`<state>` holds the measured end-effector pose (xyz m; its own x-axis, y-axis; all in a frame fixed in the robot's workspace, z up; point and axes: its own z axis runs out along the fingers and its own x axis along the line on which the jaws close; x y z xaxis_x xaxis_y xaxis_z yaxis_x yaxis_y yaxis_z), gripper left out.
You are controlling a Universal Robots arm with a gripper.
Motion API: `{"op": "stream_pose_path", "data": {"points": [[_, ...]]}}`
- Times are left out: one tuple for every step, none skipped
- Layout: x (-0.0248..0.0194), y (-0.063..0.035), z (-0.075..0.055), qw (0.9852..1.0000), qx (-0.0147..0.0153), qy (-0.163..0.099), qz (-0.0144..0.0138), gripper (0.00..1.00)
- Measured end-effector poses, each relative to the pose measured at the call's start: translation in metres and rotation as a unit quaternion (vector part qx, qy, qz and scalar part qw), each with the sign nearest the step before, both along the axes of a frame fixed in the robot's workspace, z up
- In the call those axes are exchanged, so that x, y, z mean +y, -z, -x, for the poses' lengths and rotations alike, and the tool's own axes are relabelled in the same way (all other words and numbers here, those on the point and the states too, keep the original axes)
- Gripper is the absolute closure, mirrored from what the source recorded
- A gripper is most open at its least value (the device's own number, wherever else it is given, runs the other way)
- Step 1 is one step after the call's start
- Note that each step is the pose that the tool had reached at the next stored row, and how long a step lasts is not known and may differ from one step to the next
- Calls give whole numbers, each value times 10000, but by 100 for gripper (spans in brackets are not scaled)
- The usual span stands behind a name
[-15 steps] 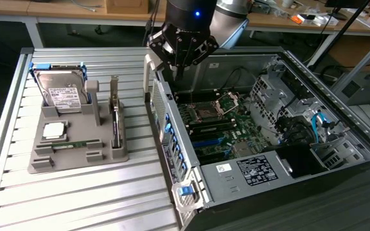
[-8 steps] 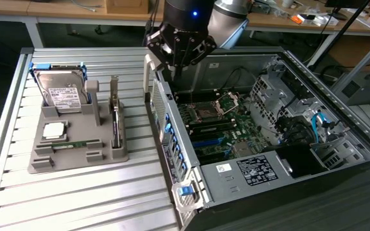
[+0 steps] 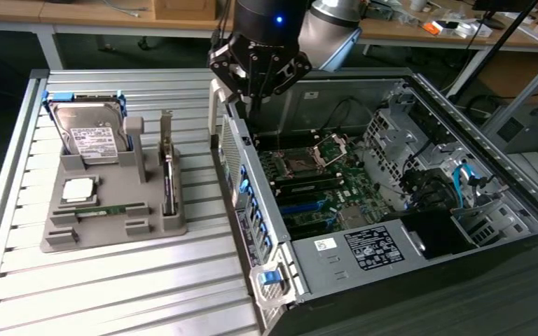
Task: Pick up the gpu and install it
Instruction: 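Reach for the gpu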
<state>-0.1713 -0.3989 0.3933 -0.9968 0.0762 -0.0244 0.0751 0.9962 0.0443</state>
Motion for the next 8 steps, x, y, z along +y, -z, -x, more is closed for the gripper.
{"op": "stream_pose_path", "data": {"points": [[0, 0, 3, 10000, 0, 0, 0, 89], [0, 0, 6, 10000, 0, 0, 0, 89], [0, 0, 10, 10000, 0, 0, 0, 89], [0, 0, 14, 10000, 0, 0, 0, 89], [0, 0, 18, 10000, 0, 0, 0, 89], [0, 0, 22, 10000, 0, 0, 0, 89], [0, 0, 25, 10000, 0, 0, 0, 89], [0, 0, 28, 10000, 0, 0, 0, 89]]}}
